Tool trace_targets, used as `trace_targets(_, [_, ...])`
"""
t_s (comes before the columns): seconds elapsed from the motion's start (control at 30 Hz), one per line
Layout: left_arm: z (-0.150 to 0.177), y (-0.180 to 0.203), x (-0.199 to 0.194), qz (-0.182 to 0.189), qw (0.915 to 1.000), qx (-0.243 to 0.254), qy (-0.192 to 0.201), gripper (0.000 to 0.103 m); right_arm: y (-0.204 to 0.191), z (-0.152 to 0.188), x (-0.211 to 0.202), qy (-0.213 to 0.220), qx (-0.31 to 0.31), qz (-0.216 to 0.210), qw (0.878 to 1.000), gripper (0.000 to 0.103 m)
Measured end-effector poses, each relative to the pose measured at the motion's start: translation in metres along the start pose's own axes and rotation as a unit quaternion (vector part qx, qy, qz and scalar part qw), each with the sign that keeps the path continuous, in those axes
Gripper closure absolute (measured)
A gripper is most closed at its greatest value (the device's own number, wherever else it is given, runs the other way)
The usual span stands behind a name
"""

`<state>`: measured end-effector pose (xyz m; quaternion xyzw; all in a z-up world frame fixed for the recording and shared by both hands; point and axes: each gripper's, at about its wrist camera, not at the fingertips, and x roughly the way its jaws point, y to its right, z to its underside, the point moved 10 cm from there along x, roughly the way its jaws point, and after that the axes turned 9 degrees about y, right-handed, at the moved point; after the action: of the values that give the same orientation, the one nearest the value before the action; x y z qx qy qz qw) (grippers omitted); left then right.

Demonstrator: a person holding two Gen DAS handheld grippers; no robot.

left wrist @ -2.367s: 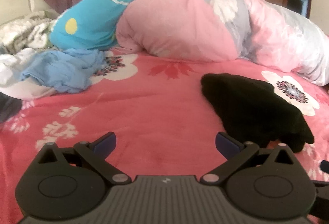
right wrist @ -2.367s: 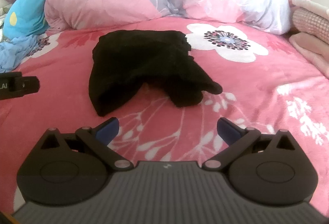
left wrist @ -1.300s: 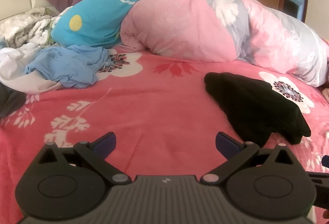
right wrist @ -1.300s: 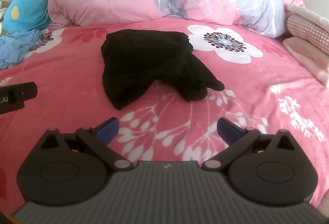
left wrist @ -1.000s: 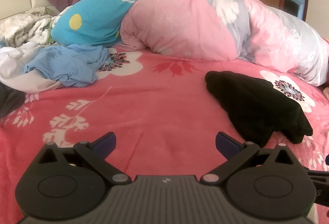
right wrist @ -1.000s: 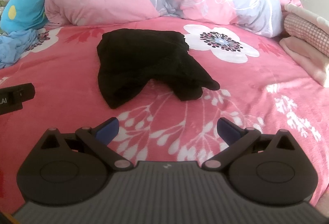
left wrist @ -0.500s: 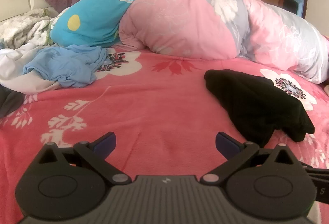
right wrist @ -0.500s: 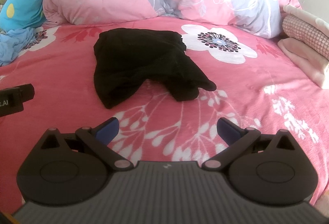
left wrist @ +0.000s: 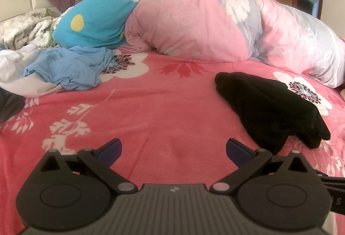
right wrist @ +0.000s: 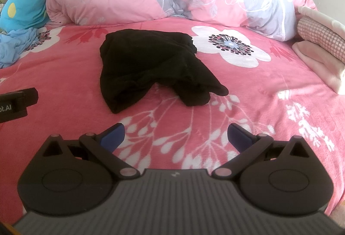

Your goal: Fold clothes

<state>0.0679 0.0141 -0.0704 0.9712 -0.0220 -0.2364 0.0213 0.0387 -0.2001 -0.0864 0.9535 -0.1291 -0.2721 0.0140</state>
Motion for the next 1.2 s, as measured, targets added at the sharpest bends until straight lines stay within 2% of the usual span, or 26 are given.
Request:
trace_targets(0.67, [0.006, 0.003, 0.010, 0.007, 0.9999, -0.012, -0.005, 0.000, 0.000, 0.001, 0.003, 0.003, 0.010, -0.013, 1.000, 0.001])
trace_targets(0.8, [0.006, 0.013, 0.013, 0.035, 0.9990, -0.027, -0.003, 0.000, 0.006, -0.002, 0.003, 0.027, 0.015, -0.029, 0.999, 0.001])
trace_targets(0.9, [0.003, 0.026, 0.016, 0.050, 0.9985, -0.024, 0.001, 0.000, 0.014, -0.010, 0.003, 0.060, 0.017, -0.043, 0.997, 0.001])
trace_targets(1.07, [-0.004, 0.062, 0.022, 0.087, 0.9960, 0.018, 0.016, 0.000, 0.037, -0.032, 0.013, 0.120, 0.017, -0.068, 0.990, 0.001])
trace_targets(1.2, [-0.003, 0.095, 0.036, 0.111, 0.9912, 0.070, 0.016, 0.000, 0.057, -0.054, 0.031, 0.138, 0.046, -0.109, 0.983, 0.001])
